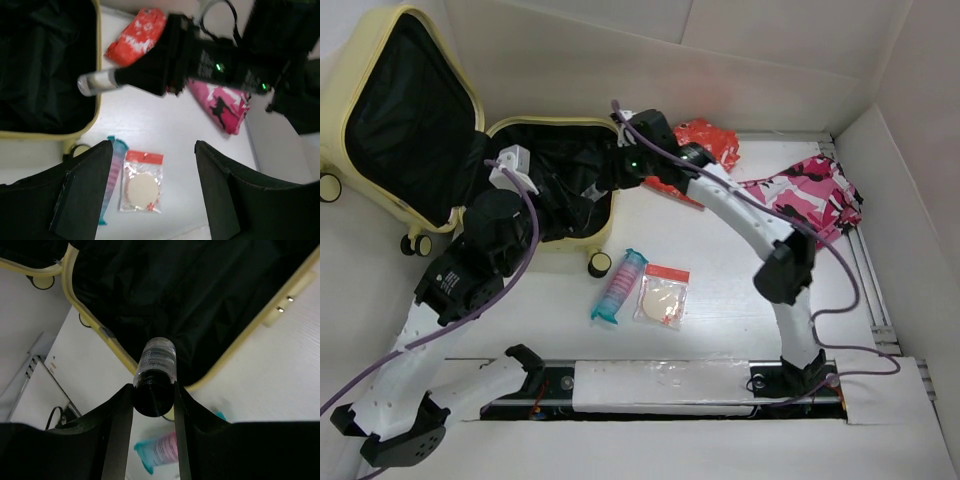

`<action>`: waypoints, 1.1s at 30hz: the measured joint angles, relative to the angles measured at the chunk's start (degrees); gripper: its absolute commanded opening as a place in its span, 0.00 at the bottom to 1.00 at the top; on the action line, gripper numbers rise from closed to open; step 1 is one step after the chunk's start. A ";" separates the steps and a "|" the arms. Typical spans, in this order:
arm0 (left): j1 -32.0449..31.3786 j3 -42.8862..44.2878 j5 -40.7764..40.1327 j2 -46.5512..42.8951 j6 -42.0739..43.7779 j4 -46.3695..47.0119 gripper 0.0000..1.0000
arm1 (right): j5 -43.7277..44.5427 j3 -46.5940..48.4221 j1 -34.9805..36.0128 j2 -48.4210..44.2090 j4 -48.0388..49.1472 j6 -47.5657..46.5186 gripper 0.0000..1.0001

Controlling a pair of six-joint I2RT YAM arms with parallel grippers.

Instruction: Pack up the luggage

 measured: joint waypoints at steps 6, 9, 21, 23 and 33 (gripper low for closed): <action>0.00 -8.39 -1.07 -3.32 -2.23 -4.85 0.65 | -2.29 15.63 1.42 19.45 -0.04 1.95 0.23; 0.00 -13.33 -0.63 -4.59 -3.48 -6.47 0.67 | -2.32 15.93 1.79 23.43 -0.13 3.32 0.39; 0.00 -27.50 8.09 -2.73 -5.90 -6.10 0.78 | -2.51 16.79 1.25 22.49 4.15 7.78 0.81; -0.11 -27.85 9.40 -0.42 -5.31 -4.94 0.78 | -2.40 16.74 0.61 19.43 4.15 7.91 0.77; -4.26 -27.78 9.49 18.14 -1.75 0.76 0.76 | 0.92 -17.81 -6.62 -22.86 9.64 3.96 0.21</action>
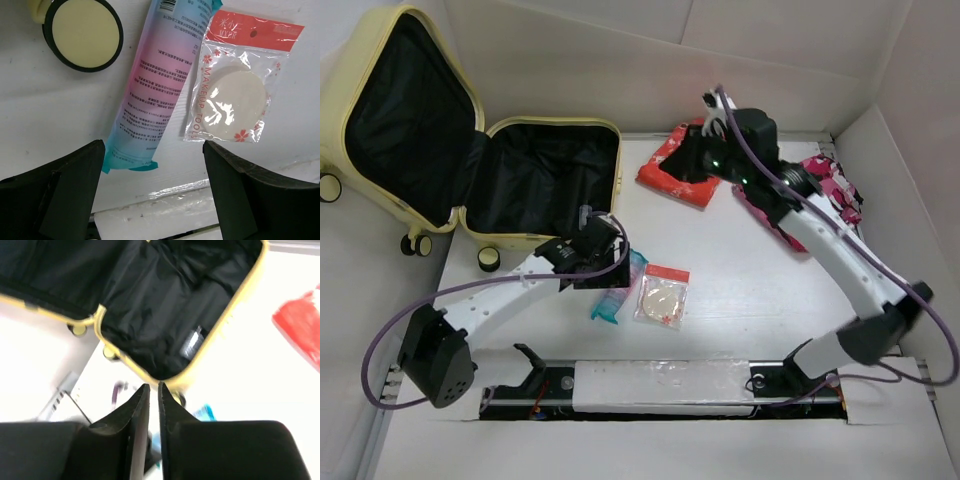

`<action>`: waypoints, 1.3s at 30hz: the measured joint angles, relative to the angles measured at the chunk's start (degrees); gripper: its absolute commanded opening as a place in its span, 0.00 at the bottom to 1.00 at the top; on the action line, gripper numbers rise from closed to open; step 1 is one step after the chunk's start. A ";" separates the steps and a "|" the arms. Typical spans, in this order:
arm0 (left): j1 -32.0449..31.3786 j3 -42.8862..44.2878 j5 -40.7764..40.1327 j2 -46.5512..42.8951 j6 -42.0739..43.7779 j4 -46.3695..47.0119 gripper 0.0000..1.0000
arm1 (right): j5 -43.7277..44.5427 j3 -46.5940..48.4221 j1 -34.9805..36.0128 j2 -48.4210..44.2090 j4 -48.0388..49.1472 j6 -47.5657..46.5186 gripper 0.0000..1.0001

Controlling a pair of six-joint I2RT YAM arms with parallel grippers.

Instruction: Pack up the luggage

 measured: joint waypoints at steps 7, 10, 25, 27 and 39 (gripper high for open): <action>0.00 -0.04 0.81 5.07 2.54 3.87 0.75 | 0.04 -27.52 -0.26 -18.62 -0.37 -2.51 0.64; 0.00 -0.04 0.81 8.24 3.50 5.68 0.69 | -0.31 -35.50 -0.33 -20.83 -2.43 -2.45 0.64; -0.02 -0.07 -1.01 19.02 4.79 10.10 0.48 | -1.51 -38.58 -1.62 -27.23 -3.43 -2.84 0.70; -0.04 -0.11 -0.50 19.45 4.76 10.95 0.32 | -1.51 -38.58 -2.27 -27.23 -3.48 -3.10 0.70; -1.09 11.19 2.36 18.60 4.20 2.62 0.14 | -2.71 -36.76 -7.10 -27.32 -5.68 -6.47 0.70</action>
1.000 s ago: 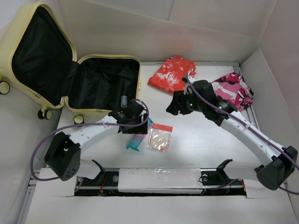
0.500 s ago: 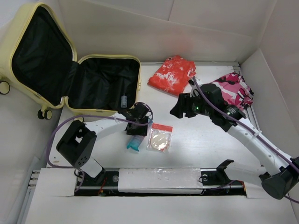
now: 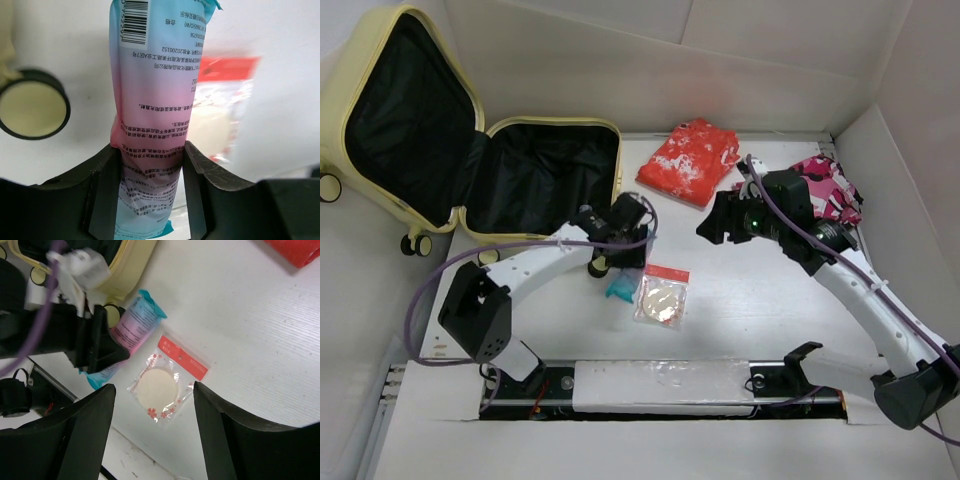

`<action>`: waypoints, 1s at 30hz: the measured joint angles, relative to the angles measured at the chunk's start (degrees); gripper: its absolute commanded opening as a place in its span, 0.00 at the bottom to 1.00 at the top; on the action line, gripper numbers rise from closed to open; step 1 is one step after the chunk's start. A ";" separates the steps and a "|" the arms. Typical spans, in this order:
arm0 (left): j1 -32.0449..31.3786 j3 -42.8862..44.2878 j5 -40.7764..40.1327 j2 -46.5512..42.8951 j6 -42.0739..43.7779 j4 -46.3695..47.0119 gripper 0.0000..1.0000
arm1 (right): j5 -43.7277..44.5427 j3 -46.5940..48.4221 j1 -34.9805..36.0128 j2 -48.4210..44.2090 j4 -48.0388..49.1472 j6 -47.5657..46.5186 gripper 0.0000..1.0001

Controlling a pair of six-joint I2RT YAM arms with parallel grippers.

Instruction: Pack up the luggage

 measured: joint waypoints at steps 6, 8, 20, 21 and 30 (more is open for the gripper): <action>4.81 17.68 0.22 -2.51 1.14 -2.64 0.21 | -1.53 0.98 -1.90 0.04 -0.85 -1.84 0.70; 8.98 22.60 -1.05 -1.77 2.40 -3.19 0.23 | -2.12 1.03 -2.36 0.07 -1.09 -2.21 0.70; 35.85 34.75 -6.36 23.45 8.39 -2.56 0.39 | -3.02 0.87 -2.78 -0.76 -3.80 -3.96 0.70; 37.11 34.75 -6.45 25.62 8.55 -2.67 0.40 | -2.86 0.48 -2.93 -1.55 -3.93 -3.98 0.70; 38.71 35.15 -5.11 28.41 9.27 -2.29 0.77 | -1.70 -2.29 -4.98 -7.17 -6.49 -3.93 0.70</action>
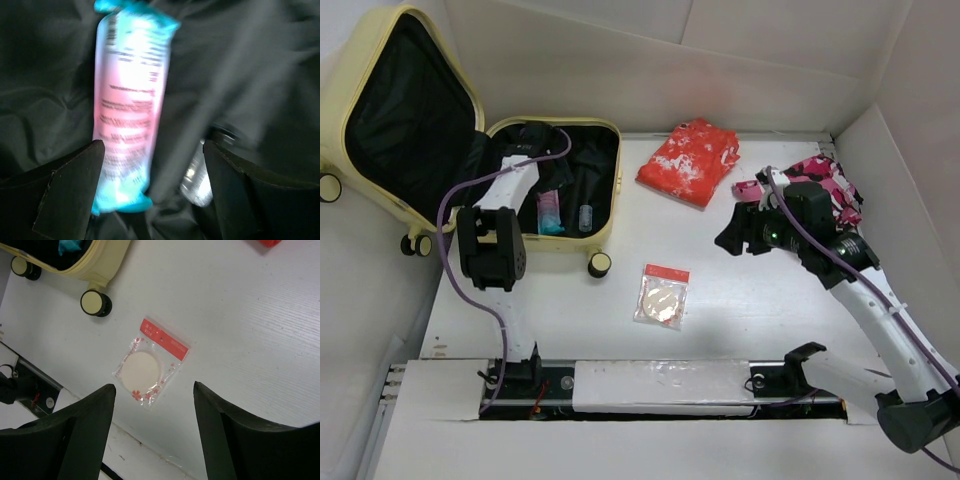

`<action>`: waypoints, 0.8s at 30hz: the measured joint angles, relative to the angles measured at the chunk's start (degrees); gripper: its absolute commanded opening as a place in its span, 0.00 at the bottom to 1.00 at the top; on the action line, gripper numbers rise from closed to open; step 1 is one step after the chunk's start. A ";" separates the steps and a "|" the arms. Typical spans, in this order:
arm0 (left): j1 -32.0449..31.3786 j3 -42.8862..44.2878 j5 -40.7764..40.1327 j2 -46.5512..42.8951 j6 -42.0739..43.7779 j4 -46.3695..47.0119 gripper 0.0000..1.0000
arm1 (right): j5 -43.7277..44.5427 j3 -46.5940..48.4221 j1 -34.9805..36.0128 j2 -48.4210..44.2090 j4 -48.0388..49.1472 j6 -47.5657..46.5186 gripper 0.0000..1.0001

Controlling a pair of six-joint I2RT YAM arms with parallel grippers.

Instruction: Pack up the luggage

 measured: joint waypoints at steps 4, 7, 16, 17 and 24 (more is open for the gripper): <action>-2.93 -0.50 0.15 -8.00 1.11 1.03 0.77 | 0.15 -0.11 -0.42 0.26 -0.22 0.04 0.70; -9.60 -2.40 -1.11 -17.18 2.27 2.38 0.77 | 0.20 -0.11 -0.63 0.87 -0.15 0.04 0.70; -41.20 -22.38 0.57 -31.89 -3.23 7.52 0.73 | 4.02 -0.11 -4.83 1.75 -0.20 0.26 0.65; -42.82 -25.05 0.61 -31.26 -4.50 7.37 0.68 | 4.28 -0.11 -5.64 1.53 -0.17 0.33 0.65; -48.30 -37.22 1.81 -28.04 -11.10 7.85 0.57 | 3.89 -0.96 -8.85 -1.03 -0.13 0.37 0.65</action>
